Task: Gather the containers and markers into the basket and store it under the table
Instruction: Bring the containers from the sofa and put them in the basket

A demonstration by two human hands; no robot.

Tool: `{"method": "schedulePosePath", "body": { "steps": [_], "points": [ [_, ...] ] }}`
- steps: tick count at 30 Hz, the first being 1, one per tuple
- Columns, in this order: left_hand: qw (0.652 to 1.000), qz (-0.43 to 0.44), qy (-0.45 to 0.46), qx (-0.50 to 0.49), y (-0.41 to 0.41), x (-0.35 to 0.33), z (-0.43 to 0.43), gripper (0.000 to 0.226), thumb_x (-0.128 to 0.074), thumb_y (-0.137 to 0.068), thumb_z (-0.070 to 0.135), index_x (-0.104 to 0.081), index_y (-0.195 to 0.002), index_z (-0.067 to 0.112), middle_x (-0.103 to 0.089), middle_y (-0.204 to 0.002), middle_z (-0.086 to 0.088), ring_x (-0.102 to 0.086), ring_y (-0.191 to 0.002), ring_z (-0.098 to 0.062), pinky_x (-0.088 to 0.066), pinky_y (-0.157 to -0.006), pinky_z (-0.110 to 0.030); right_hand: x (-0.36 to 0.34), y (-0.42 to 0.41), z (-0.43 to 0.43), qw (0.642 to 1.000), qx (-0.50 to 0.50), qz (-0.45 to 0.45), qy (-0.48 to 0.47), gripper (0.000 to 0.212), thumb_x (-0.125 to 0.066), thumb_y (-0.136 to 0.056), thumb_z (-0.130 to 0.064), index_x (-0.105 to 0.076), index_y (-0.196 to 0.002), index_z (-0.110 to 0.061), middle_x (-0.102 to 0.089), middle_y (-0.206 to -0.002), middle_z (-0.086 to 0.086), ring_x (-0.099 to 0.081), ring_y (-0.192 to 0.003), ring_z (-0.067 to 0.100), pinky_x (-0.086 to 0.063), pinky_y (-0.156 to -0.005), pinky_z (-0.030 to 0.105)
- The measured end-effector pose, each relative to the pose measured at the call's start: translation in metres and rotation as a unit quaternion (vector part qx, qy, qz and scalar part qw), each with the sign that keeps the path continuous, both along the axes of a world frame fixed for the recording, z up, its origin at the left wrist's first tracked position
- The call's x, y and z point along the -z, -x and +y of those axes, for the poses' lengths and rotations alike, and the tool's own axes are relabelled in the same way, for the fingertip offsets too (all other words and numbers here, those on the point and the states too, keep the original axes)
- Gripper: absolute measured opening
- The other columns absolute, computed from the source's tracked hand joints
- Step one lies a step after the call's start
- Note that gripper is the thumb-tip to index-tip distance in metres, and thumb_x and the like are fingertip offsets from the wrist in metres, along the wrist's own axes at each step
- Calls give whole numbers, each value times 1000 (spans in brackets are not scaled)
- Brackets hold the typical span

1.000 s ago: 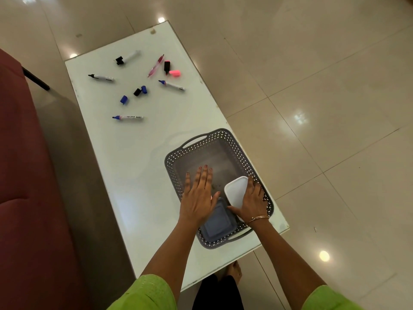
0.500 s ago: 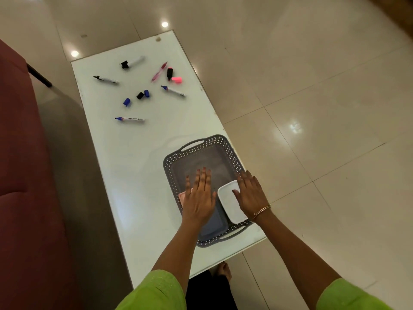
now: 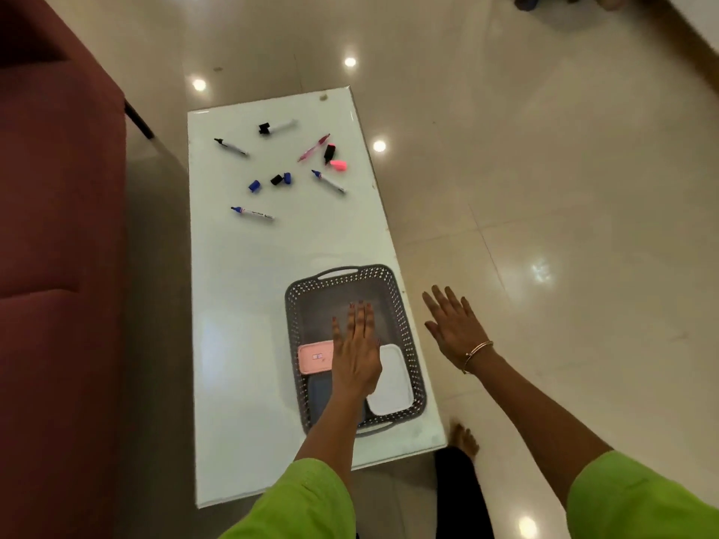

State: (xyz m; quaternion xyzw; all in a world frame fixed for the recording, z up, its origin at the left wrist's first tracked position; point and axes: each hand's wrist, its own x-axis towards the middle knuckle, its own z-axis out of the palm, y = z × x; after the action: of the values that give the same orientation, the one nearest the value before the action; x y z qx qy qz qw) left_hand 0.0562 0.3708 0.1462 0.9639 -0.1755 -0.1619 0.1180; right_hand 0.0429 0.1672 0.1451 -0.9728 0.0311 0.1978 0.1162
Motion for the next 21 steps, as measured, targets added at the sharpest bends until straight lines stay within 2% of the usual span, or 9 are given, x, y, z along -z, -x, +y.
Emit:
{"method": "schedulePosePath", "body": {
  "steps": [3, 5, 8, 11, 17, 21],
  "points": [
    [999, -16, -9, -41, 12, -4, -38, 61, -24, -92, 19, 1, -146, 8, -5, -158, -12, 2, -146, -28, 13, -112, -52, -3, -7, -25, 996, -87, 8, 14, 56, -28, -97, -37, -6, -146, -22, -4, -158, 6, -1, -145, 26, -7, -118, 46],
    [997, 5, -5, -75, 20, -7, -65, 59, -16, -93, 26, 7, -145, 10, 1, -158, -11, 7, -145, -27, 14, -114, -52, -6, -8, -41, 992, -128, 12, 8, 58, -28, -96, -41, -5, -146, -22, -4, -158, 7, 0, -145, 26, -6, -118, 46],
    [992, 20, -14, -122, 27, -11, -99, 63, -17, -97, 40, 16, -144, 14, 10, -158, -8, 12, -145, -24, 17, -114, -50, -10, -10, -61, 985, -173, 11, 9, 63, -25, -94, -49, -1, -146, -22, -2, -158, 7, 1, -145, 26, -4, -118, 45],
    [987, 12, -20, -160, 25, -17, -123, 67, -18, -96, 47, 20, -141, 15, 9, -158, -8, 10, -146, -24, 15, -114, -50, -16, -19, -79, 980, -200, 0, 10, 65, -23, -93, -52, 2, -145, -23, 0, -158, 7, 3, -145, 26, -3, -118, 45],
    [977, -10, -15, -210, -6, -30, -151, 70, -20, -95, 48, 22, -139, 15, 9, -158, -9, 8, -146, -24, 14, -114, -48, -32, -57, -107, 978, -205, -37, -3, 66, -25, -93, -53, 1, -146, -22, -1, -158, 8, 2, -145, 26, -4, -118, 45],
    [970, -14, 3, -244, -27, -37, -170, 69, -25, -96, 44, 12, -145, 12, 7, -158, -10, 8, -146, -24, 16, -113, -47, -42, -80, -121, 972, -231, -45, -3, 67, -24, -93, -53, 4, -145, -22, 0, -158, 8, 2, -145, 26, -4, -118, 45]
  ]
}}
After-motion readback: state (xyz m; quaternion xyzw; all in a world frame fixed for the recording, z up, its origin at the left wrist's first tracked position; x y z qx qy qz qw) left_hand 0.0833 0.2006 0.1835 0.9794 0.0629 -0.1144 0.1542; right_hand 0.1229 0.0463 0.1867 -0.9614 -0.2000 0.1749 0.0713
